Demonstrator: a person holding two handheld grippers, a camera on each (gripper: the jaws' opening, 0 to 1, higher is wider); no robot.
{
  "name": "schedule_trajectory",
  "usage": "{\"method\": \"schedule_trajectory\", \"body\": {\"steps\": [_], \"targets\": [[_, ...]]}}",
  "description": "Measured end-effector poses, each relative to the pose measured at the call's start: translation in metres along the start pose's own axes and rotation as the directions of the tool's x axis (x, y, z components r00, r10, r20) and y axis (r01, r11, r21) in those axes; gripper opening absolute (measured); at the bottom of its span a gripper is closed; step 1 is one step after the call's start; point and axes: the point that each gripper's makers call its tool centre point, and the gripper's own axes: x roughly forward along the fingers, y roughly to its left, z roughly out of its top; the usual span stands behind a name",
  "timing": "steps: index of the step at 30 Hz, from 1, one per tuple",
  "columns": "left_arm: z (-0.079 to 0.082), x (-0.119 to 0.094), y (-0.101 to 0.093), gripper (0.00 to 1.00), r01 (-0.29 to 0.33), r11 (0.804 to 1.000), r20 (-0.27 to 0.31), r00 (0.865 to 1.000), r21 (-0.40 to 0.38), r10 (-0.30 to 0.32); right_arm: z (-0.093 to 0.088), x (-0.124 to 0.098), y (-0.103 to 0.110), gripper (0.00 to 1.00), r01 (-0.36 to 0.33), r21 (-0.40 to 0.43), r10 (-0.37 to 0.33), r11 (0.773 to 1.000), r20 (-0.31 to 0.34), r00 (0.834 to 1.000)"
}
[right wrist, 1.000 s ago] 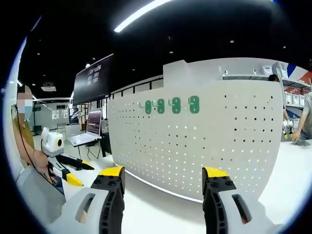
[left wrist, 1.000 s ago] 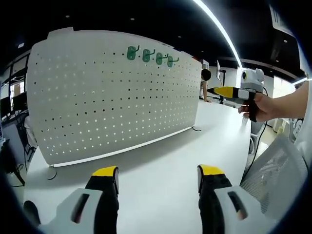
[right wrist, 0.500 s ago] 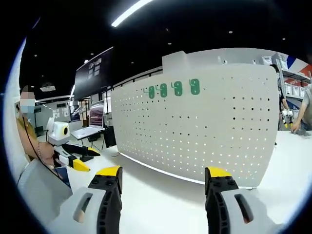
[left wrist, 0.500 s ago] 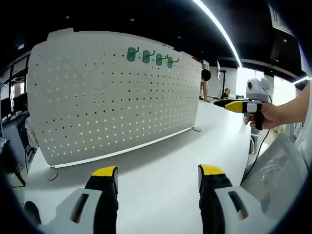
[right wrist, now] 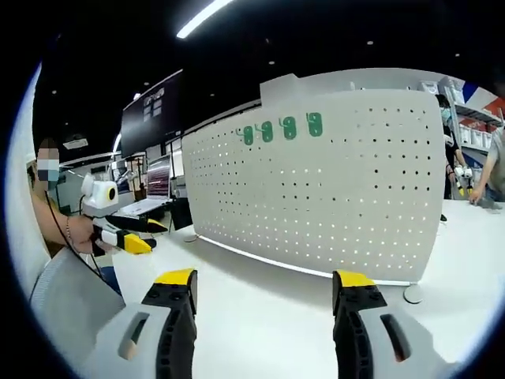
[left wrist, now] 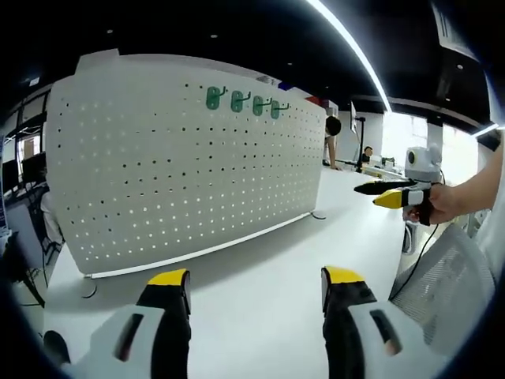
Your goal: Insert the hook assembly into the mounting plate slot until the hook locks in place.
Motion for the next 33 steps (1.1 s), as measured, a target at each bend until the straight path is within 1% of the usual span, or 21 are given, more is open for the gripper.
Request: {"method": "schedule_trajectory", "body": {"steps": [8,12,19,21,22,23,26,28,33], "targets": [[-0.001,-0.004,-0.004,0.71,0.007,1.0,-0.014,1.0,0.029,-0.007,-0.004,-0.009,0.005,0.68,0.004,0.012,-0.004,1.0,-0.003,1.0],[-0.001,-0.006,-0.005,0.72,0.013,1.0,-0.016,1.0,0.027,-0.012,-0.007,-0.013,0.003,0.68,0.011,0.018,-0.01,1.0,-0.005,1.0],[0.002,-0.011,-0.001,0.73,0.008,0.999,-0.022,1.0,0.044,-0.008,-0.009,-0.017,0.002,0.68,0.02,0.026,-0.02,0.999,-0.008,1.0],[-0.001,-0.012,0.001,0.74,0.009,0.999,-0.03,1.0,0.043,-0.007,-0.009,-0.017,0.002,0.68,0.022,0.027,-0.022,0.999,-0.006,1.0],[-0.006,-0.012,0.002,0.74,0.005,0.999,-0.047,0.999,0.046,-0.003,-0.01,-0.017,0.002,0.68,0.023,0.027,-0.022,0.999,-0.008,1.0],[-0.008,-0.012,0.002,0.74,0.003,0.999,-0.051,0.999,0.047,-0.001,-0.01,-0.017,0.002,0.68,0.021,0.027,-0.021,0.999,-0.007,1.0],[-0.011,-0.014,0.003,0.75,-0.005,1.0,-0.045,0.999,0.022,0.006,-0.01,-0.017,0.004,0.68,0.019,0.025,-0.019,1.0,-0.008,1.0],[-0.012,-0.014,0.002,0.75,-0.006,1.0,-0.049,0.999,0.021,0.007,-0.012,-0.017,0.005,0.68,0.02,0.028,-0.02,0.999,-0.014,1.0],[-0.009,-0.014,0.002,0.77,-0.003,1.0,-0.034,0.999,0.013,0.003,-0.014,-0.017,0.005,0.69,0.016,0.029,-0.016,0.999,-0.016,1.0]]}}
